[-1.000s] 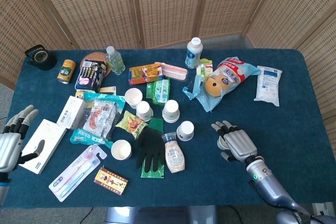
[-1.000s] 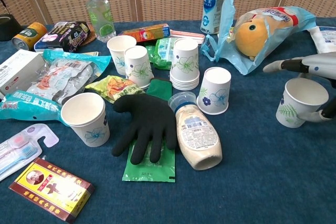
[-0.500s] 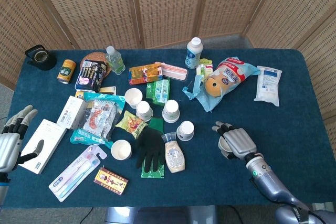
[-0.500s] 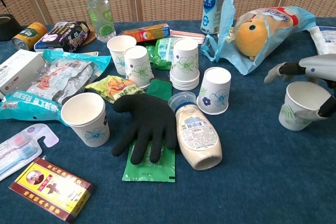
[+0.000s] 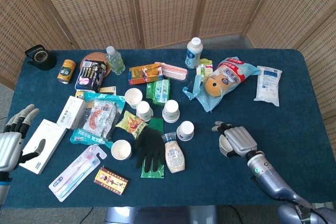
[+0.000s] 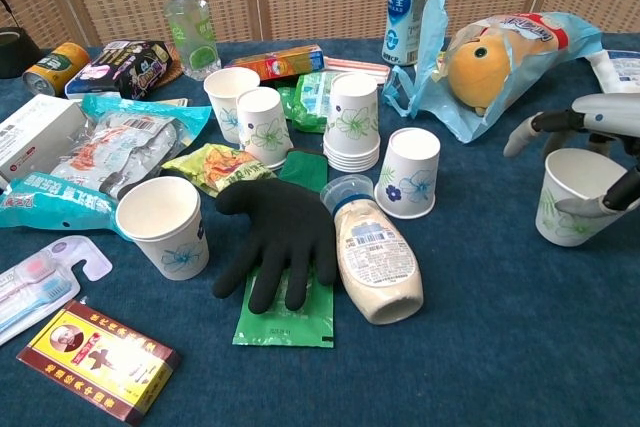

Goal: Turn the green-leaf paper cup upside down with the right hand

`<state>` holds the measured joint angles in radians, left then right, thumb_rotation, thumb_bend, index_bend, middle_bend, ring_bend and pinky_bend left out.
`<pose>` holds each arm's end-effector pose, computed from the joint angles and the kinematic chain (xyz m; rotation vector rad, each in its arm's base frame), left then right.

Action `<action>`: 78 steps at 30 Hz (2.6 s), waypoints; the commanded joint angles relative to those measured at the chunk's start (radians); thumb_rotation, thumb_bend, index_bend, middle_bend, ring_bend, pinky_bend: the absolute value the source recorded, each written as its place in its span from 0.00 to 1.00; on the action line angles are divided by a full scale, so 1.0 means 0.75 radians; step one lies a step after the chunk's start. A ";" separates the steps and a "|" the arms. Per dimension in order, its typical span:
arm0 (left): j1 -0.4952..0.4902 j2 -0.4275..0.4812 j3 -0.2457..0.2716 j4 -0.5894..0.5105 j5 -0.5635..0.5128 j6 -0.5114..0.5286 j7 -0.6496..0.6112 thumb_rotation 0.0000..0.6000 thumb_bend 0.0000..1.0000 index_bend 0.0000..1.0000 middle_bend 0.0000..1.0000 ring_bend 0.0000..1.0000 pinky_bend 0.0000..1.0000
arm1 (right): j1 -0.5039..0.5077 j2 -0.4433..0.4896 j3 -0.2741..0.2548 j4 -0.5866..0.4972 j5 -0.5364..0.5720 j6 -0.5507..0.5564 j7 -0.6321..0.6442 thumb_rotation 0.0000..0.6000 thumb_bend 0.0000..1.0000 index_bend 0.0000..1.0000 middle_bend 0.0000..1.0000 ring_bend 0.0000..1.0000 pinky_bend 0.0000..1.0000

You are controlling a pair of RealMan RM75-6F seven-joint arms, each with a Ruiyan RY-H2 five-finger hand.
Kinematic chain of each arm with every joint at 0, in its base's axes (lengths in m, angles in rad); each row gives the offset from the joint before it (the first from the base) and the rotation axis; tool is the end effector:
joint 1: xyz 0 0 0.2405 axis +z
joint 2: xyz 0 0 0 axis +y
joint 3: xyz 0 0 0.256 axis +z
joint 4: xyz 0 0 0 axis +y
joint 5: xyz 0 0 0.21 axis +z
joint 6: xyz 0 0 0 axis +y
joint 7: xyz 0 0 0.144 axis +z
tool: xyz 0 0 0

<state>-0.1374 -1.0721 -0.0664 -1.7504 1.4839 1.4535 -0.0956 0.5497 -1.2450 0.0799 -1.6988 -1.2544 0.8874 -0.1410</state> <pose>-0.2786 0.1971 0.1602 -1.3580 -1.0357 -1.0741 -0.2158 -0.2846 0.0431 1.8953 -1.1584 0.8004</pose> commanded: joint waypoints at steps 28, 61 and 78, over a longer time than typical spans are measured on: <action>0.000 0.017 -0.002 -0.031 0.012 0.012 0.024 1.00 0.46 0.04 0.05 0.03 0.10 | 0.067 -0.077 0.120 0.307 -0.217 -0.195 1.430 1.00 0.38 0.22 0.18 0.25 0.54; -0.015 0.010 -0.006 -0.039 0.028 0.006 0.036 1.00 0.46 0.04 0.05 0.03 0.10 | 0.030 0.105 -0.043 0.210 -0.325 0.024 0.743 1.00 0.37 0.00 0.00 0.00 0.00; -0.020 0.004 -0.004 -0.008 0.017 -0.007 0.007 1.00 0.46 0.04 0.05 0.03 0.10 | -0.002 -0.047 -0.040 -0.004 0.035 0.172 -0.444 1.00 0.37 0.04 0.00 0.00 0.00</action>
<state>-0.1525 -1.0686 -0.0697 -1.7564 1.4968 1.4480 -0.0900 0.5522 -1.2437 0.0523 -1.6602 -1.3069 0.9817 -0.3340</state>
